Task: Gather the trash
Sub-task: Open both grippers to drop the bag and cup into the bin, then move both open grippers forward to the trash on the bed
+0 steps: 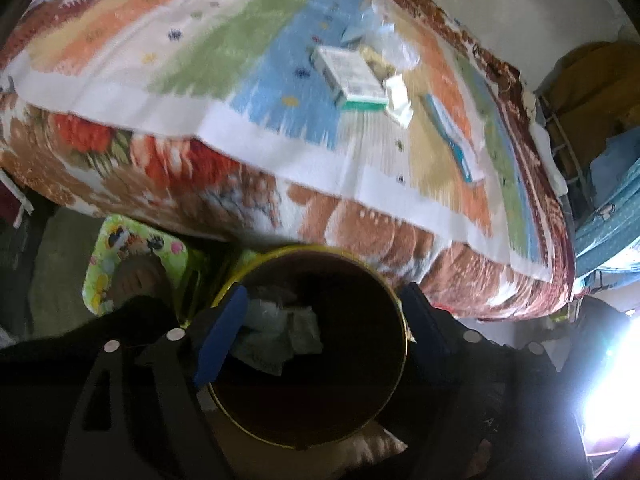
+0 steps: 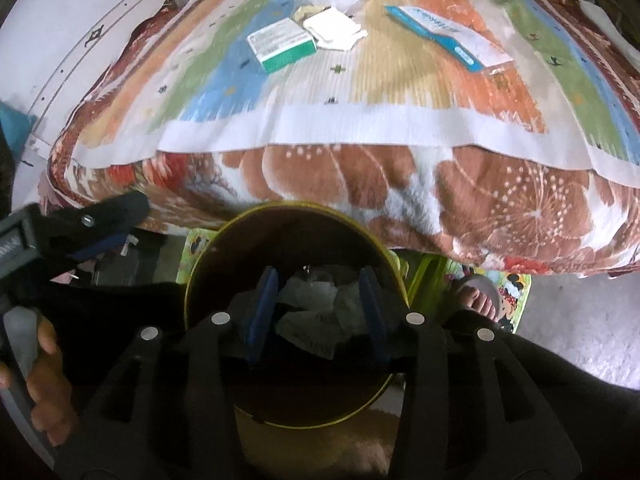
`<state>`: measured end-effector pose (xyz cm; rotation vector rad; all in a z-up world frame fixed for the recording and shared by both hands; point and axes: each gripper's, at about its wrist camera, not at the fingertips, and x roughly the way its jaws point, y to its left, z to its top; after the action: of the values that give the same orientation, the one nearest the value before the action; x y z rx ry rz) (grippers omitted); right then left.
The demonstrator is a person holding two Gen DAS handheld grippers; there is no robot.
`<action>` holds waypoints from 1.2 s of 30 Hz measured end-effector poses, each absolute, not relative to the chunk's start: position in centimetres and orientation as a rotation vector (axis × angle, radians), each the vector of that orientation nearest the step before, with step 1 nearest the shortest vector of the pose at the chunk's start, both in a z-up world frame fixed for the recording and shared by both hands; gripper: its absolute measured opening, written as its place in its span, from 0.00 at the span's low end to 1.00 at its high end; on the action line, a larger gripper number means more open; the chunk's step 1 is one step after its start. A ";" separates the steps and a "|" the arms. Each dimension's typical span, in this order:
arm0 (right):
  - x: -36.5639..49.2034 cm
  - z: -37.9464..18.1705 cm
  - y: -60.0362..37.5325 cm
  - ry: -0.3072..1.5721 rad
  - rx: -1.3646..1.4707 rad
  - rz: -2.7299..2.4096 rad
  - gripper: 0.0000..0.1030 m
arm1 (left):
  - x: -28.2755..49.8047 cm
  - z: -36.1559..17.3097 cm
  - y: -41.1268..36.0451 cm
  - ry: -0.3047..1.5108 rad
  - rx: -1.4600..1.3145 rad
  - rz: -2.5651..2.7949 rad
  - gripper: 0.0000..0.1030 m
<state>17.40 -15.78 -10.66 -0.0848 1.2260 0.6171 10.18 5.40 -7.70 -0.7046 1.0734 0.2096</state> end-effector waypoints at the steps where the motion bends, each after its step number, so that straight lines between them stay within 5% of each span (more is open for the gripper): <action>1: 17.7 -10.4 -15.7 1.220 -0.086 0.619 0.43 | 10.3 -7.4 5.6 1.065 -0.701 0.210 0.79; 15: 21.9 -5.5 -13.1 1.063 -0.141 0.677 0.67 | 12.3 -3.2 8.9 0.968 -0.633 0.254 0.94; 22: 24.3 -3.9 -12.0 1.010 -0.112 0.714 0.87 | 14.6 -1.2 9.3 0.942 -0.536 0.225 0.94; 36: 30.7 -3.6 -10.5 1.012 0.003 0.679 0.91 | 21.3 -1.5 14.0 0.950 -0.597 0.251 0.94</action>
<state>30.69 -10.45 -3.57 0.0025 1.0122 0.6787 21.28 13.97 -1.54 -0.5969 0.9495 0.2510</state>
